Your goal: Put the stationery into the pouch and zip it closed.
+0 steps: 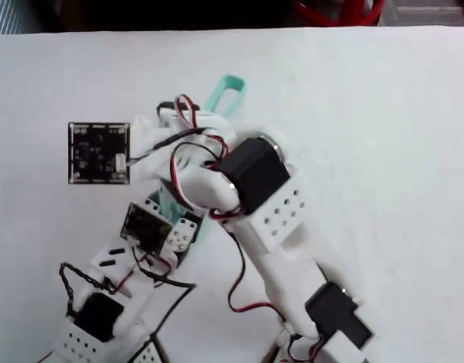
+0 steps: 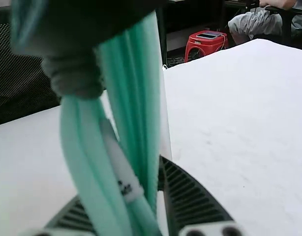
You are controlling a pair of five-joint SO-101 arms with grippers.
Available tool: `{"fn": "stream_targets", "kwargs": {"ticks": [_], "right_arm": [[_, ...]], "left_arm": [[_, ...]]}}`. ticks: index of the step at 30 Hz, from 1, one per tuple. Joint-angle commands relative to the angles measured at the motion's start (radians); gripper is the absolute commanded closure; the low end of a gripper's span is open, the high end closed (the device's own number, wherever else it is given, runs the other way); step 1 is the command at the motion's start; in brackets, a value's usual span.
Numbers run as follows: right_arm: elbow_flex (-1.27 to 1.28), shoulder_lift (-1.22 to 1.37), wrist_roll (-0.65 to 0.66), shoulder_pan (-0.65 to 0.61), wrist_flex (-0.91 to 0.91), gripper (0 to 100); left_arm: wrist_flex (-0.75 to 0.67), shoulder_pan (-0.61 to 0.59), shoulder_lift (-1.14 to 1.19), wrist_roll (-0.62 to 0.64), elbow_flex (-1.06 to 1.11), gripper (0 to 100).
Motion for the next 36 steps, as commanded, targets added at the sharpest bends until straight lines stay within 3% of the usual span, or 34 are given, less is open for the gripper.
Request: {"fn": "stream_targets", "kwargs": {"ticks": [1,7,12,14,22,30,36], "right_arm": [[0.066,-0.090,0.023,-0.001,0.004,76.5],[0.239,-0.108,0.061,-0.004,0.002,77.3],[0.198,-0.108,0.064,-0.002,-0.001,99.1],[0.180,-0.110,0.064,-0.001,-0.001,95.7],[0.025,-0.110,0.061,0.008,-0.001,98.1],[-0.270,-0.102,0.043,0.125,-0.002,98.1],[-0.285,-0.097,-0.101,0.280,-0.116,98.1]], "left_arm": [[-0.021,-0.007,-0.001,-0.008,-0.021,92],[-0.021,-0.007,-0.001,-0.008,-0.020,92],[-0.021,-0.007,-0.001,-0.008,-0.020,92],[-0.021,-0.007,-0.001,-0.008,-0.020,92],[-0.020,-0.007,-0.001,-0.008,-0.020,92],[-0.018,-0.007,-0.001,-0.008,-0.018,92],[-0.017,-0.007,-0.001,-0.006,-0.018,92]]}}
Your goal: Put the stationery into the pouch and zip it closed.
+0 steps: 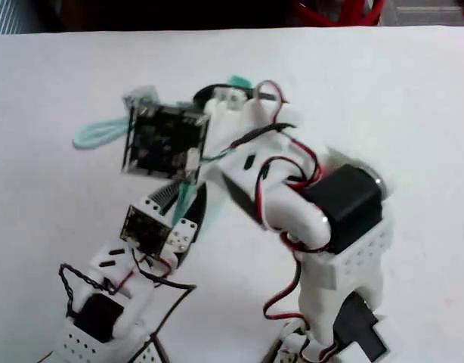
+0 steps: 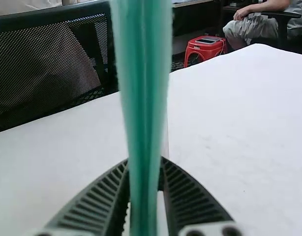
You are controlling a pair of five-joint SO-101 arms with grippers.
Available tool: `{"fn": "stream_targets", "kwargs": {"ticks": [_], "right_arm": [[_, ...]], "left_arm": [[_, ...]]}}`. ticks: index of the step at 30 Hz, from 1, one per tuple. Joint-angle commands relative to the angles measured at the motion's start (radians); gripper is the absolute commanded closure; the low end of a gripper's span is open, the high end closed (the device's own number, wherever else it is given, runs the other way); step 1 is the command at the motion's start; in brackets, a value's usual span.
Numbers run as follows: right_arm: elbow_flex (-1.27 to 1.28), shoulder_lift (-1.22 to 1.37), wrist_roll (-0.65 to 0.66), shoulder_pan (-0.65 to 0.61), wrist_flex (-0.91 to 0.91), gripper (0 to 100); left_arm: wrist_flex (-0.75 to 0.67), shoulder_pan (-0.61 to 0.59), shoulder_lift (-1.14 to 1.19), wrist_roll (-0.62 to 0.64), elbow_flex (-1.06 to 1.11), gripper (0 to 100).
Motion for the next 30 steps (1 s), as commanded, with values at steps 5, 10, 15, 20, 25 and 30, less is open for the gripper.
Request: {"fn": "stream_targets", "kwargs": {"ticks": [5,10,15,20,25,30], "right_arm": [[0.104,-0.004,-0.160,0.133,-0.166,98.1],[0.287,-0.015,-0.238,0.082,-0.213,98.1],[0.339,-0.021,-0.338,0.024,-0.205,98.1],[0.431,-0.102,-0.390,-0.012,-0.205,98.1],[0.559,-0.260,-0.391,-0.070,-0.216,98.1],[0.713,-0.372,-0.391,-0.111,-0.285,98.1]], "left_arm": [[-0.009,-0.010,0.005,-0.003,-0.018,92],[-0.015,-0.008,0.005,-0.003,-0.026,92],[-0.052,-0.007,0.004,-0.003,-0.035,92],[0.015,-0.008,0.004,0.005,-0.132,85],[0.077,0.008,0.007,0.040,-0.226,85],[0.061,0.099,0.010,0.037,-0.232,85]]}}
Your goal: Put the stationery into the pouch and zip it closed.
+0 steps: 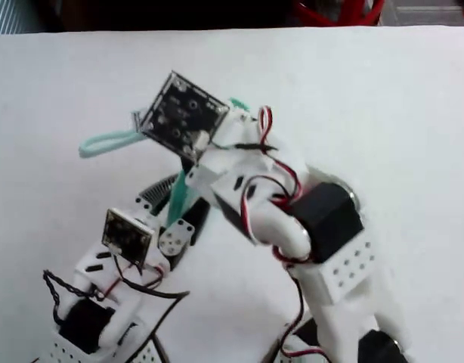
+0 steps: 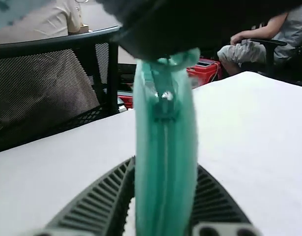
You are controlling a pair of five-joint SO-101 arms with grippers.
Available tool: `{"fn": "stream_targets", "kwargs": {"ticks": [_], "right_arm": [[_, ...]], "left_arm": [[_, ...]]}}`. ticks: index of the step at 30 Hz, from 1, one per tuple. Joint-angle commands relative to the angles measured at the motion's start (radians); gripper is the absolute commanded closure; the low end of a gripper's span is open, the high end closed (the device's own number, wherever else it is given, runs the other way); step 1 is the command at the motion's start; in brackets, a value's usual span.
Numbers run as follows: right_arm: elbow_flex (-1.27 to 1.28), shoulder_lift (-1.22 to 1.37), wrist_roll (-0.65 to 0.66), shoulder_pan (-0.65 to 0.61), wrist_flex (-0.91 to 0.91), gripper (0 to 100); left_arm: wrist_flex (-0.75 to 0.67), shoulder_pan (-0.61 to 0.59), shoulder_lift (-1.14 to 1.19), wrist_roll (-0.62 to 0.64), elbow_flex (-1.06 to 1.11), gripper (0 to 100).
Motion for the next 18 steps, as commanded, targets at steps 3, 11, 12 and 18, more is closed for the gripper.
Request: {"fn": "stream_targets", "kwargs": {"ticks": [3,11,12,18], "right_arm": [[0.123,-0.104,-0.009,-0.028,-0.076,98.1],[0.126,-0.150,-0.060,-0.022,-0.085,98.1],[0.123,-0.159,-0.060,-0.022,-0.091,98.1],[0.069,-0.206,-0.064,0.091,-0.179,98.1]], "left_arm": [[-0.038,0.058,-0.005,0.009,-0.057,87],[-0.057,0.061,-0.007,-0.055,-0.046,98],[-0.057,0.061,-0.007,-0.057,-0.043,98],[-0.057,0.059,-0.010,-0.060,0.002,98]]}}
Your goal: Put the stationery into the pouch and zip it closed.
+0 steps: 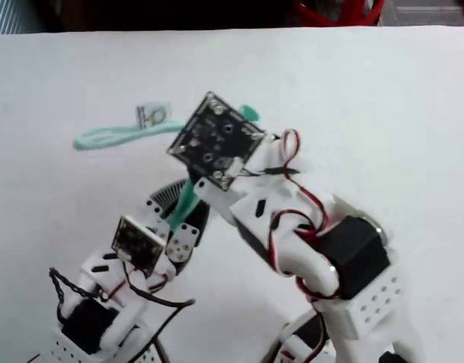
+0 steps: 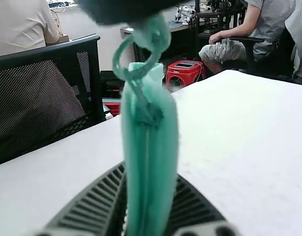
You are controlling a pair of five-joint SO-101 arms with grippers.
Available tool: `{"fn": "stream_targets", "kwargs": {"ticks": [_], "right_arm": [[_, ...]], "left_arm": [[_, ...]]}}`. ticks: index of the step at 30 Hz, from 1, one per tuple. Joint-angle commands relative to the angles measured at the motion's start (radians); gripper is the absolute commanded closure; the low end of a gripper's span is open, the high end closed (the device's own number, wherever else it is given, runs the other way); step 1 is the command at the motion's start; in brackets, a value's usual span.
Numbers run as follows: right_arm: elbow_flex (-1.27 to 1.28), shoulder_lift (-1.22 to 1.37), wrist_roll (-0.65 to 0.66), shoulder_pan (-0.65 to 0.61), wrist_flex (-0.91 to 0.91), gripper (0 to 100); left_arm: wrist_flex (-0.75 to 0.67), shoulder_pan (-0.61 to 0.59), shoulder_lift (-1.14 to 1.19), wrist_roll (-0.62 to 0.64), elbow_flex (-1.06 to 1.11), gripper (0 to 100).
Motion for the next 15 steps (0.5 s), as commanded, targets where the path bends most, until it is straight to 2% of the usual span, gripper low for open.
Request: {"fn": "stream_targets", "kwargs": {"ticks": [1,6,10,15], "right_arm": [[-0.051,-0.035,-0.003,0.096,-0.068,98.1],[-0.018,0.007,-0.003,0.220,-0.107,98.1],[0.031,0.019,-0.003,0.355,-0.214,98.1],[0.206,0.019,-0.003,0.383,-0.340,98.1]], "left_arm": [[-0.035,0.002,-0.012,-0.011,-0.002,98],[-0.035,0.002,-0.012,-0.011,0.000,98],[-0.029,-0.008,-0.012,-0.011,0.000,98],[-0.023,-0.030,-0.012,-0.011,-0.002,98]]}}
